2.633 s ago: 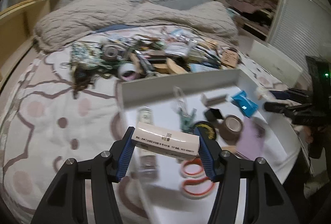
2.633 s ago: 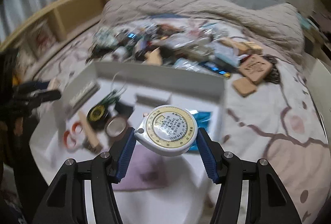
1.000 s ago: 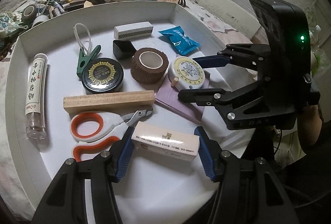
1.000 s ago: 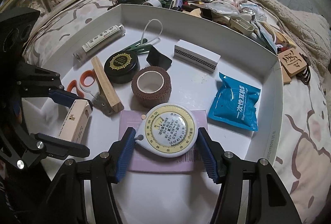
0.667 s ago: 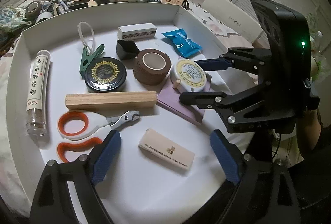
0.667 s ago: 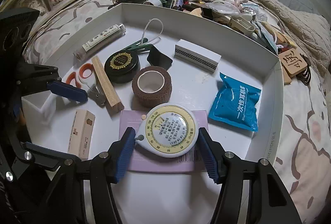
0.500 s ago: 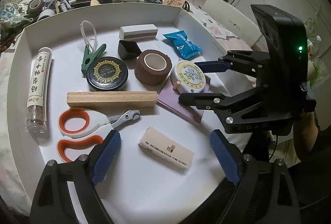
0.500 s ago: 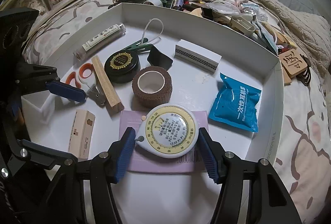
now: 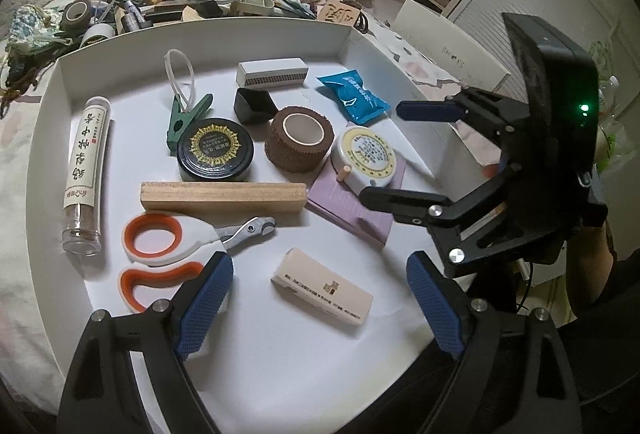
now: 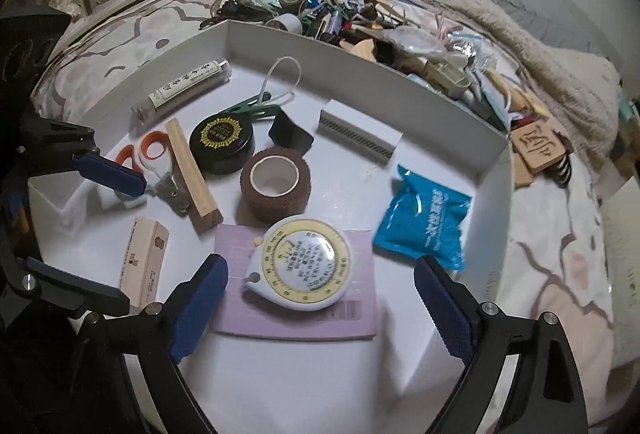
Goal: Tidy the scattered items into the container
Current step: 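Lift both tools away from the white box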
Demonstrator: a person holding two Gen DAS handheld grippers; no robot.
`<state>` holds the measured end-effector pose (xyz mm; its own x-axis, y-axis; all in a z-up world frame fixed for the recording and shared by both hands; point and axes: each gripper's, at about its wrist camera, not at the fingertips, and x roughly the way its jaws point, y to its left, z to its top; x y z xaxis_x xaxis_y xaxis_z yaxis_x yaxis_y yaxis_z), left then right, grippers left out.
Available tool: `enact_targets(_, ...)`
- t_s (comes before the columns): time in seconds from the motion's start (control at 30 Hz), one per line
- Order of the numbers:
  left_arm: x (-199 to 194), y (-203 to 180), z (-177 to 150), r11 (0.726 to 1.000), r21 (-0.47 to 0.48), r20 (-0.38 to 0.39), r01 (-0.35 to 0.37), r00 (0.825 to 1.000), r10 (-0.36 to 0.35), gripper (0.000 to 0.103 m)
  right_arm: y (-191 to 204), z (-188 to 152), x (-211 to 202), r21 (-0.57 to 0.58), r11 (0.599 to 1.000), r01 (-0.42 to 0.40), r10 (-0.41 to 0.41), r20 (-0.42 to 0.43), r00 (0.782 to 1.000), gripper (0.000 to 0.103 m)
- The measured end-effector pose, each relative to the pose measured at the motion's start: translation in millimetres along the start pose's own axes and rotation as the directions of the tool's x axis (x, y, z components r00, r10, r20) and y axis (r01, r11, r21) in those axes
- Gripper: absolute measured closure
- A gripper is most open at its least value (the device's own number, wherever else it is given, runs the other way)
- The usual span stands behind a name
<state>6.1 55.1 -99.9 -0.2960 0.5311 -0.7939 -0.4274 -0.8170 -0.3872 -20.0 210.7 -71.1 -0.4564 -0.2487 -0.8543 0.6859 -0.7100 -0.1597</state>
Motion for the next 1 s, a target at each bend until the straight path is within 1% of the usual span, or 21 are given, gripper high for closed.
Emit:
enact_targets(0.07, -1, -1, 0, 1.0, 0.002, 0.004, -0.002, 1.0, 0.002, 0.014, -3, 1, -2, 0.01, 1.0, 0.005, -0.005, 0.009, 1.0, 0.007)
enact_targets(0.13, -2, 0, 1, 1.0, 0.003, 0.01, -0.005, 1.0, 0.005, 0.014, -5, 1, -4, 0.017, 1.0, 0.016, -0.016, 0.019, 1.0, 0.0)
enact_targets(0.2, -3, -1, 1, 1.0, 0.003, 0.018, -0.013, 1.0, 0.013, 0.014, -6, 2, -5, 0.022, 0.999, 0.025, -0.026, 0.024, 0.999, 0.0)
enact_targets(0.4, -6, 1, 2, 1.0, 0.009, 0.036, -0.027, 0.999, 0.027, 0.013, -9, 2, -7, 0.049, 0.999, 0.016, -0.017, 0.024, 1.0, 0.0)
enact_targets(0.5, -8, -3, 2, 0.999, 0.039, 0.054, -0.038, 0.998, 0.036, 0.004, -10, 1, -8, 0.054, 0.998, 0.02, -0.022, 0.029, 0.999, 0.0)
enact_targets(0.63, -10, -4, 4, 0.998, 0.052, 0.068, -0.046, 0.997, 0.043, 0.0, -11, 1, -11, 0.059, 0.998, 0.016, -0.019, 0.042, 0.999, 0.0)
enact_targets(0.83, -18, 3, 7, 0.997, 0.023, 0.1, -0.067, 0.993, 0.065, 0.0, -12, 2, -15, 0.066, 0.998, 0.014, -0.019, 0.066, 0.998, 0.0)
enact_targets(1.0, -29, 8, 10, 0.996, 0.019, 0.143, -0.087, 0.986, 0.083, 0.0, -15, 3, -17, 0.079, 0.997, 0.016, -0.022, 0.081, 0.996, 0.0)
